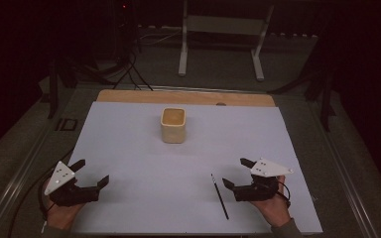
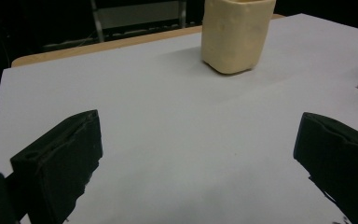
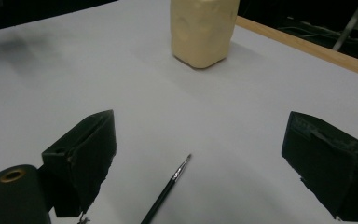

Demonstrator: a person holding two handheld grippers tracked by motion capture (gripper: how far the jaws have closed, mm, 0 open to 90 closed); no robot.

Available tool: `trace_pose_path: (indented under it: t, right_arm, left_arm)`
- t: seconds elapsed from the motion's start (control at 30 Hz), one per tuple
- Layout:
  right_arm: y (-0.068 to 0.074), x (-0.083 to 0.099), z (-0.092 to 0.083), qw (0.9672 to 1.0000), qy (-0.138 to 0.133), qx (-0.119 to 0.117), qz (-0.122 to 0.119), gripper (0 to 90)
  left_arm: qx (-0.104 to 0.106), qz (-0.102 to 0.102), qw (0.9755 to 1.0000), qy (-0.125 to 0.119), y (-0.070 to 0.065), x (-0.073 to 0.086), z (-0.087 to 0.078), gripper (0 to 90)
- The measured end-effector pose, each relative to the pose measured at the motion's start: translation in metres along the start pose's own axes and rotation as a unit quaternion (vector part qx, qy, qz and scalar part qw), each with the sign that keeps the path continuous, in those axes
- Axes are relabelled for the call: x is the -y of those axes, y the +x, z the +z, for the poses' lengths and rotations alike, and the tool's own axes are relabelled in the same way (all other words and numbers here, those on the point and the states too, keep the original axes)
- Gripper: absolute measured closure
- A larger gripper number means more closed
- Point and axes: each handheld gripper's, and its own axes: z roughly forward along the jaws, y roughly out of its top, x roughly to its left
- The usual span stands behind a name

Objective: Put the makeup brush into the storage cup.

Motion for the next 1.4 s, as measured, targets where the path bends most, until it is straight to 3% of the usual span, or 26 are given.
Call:
trace_pose_path:
  t: [0.37,0.53,0.83,1.17,1.4]
  right_arm:
    - [0.007,-0.011,0.016,0.9989,0.041,-0.009,-0.019,9.8]
    - [0.010,-0.015,0.026,0.9965,0.077,-0.016,-0.029,9.8]
    - [0.013,-0.019,0.037,0.9884,0.142,-0.026,-0.047,9.8]
    - [0.013,-0.023,0.041,0.9827,0.173,-0.031,-0.059,9.8]
    - [0.014,-0.026,0.044,0.9757,0.202,-0.037,-0.078,9.8]
  left_arm:
    - [-0.001,0.000,1.0000,0.001,0.000,0.000,0.000,2.2]
    - [0.000,0.000,1.0000,0.002,0.000,0.000,0.000,2.2]
    - [0.000,-0.001,1.0000,0.002,0.000,0.000,0.000,2.3]
    - [0.001,0.000,1.0000,0.005,0.000,0.001,0.001,2.2]
    - [0.002,0.000,1.0000,0.005,0.000,0.001,0.001,2.3]
